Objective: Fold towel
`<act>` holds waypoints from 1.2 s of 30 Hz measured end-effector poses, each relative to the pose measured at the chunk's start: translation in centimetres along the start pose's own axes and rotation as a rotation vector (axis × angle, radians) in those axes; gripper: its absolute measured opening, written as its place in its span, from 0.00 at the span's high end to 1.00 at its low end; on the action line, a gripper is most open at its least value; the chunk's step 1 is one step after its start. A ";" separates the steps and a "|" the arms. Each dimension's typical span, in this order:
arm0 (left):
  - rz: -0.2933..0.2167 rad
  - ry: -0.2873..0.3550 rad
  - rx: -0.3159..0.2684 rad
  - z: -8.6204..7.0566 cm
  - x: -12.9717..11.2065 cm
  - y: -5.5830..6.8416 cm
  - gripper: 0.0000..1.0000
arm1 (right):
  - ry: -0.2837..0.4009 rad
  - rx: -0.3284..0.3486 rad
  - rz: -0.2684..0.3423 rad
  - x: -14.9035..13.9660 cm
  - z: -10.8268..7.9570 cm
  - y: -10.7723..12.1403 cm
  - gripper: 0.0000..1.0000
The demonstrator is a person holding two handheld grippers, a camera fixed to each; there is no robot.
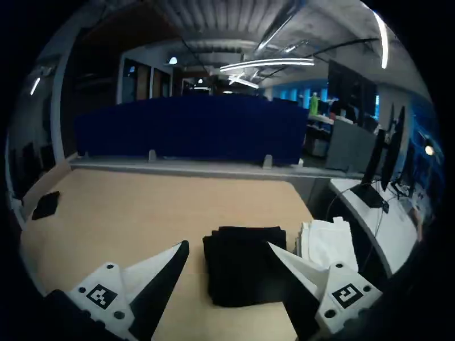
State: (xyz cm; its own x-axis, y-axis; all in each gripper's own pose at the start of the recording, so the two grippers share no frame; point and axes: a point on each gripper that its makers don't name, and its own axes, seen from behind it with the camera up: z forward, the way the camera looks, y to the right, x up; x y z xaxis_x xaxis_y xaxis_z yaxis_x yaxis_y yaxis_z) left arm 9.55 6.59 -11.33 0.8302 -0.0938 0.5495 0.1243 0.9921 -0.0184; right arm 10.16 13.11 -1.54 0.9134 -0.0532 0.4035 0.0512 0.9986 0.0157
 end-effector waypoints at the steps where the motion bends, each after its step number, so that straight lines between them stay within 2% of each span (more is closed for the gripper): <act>1: 0.003 0.009 -0.007 0.2 0.3 0.1 0.06 | 0.034 -0.007 0.006 0.7 -0.7 -0.4 0.02; 7: 0.018 0.068 -0.036 0.9 2.1 0.4 0.06 | 0.198 -0.053 0.018 4.3 -4.2 -2.3 0.01; 11: 0.022 0.109 -0.048 1.0 3.1 0.4 0.06 | 0.262 -0.068 0.012 5.9 -5.6 -3.5 0.00; 18: 0.015 0.201 -0.046 0.6 5.4 -0.5 0.06 | 0.287 -0.065 0.032 7.1 -6.5 -5.7 0.00; 30: 0.003 0.473 0.020 0.0 11.7 -3.9 0.06 | 0.334 -0.047 0.092 9.4 -7.4 -11.5 0.00; 36: -0.010 0.535 0.021 0.2 12.8 -4.5 0.05 | 0.358 -0.021 0.100 10.8 -7.6 -14.0 0.00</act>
State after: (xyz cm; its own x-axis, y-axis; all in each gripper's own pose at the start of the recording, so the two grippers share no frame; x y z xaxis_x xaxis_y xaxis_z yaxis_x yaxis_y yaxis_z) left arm 19.48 0.96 -4.05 0.9907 -0.1274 0.0468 0.1273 0.9919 0.0048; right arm 22.43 -1.50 -4.38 0.9975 0.0423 0.0560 -0.0408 0.9988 -0.0282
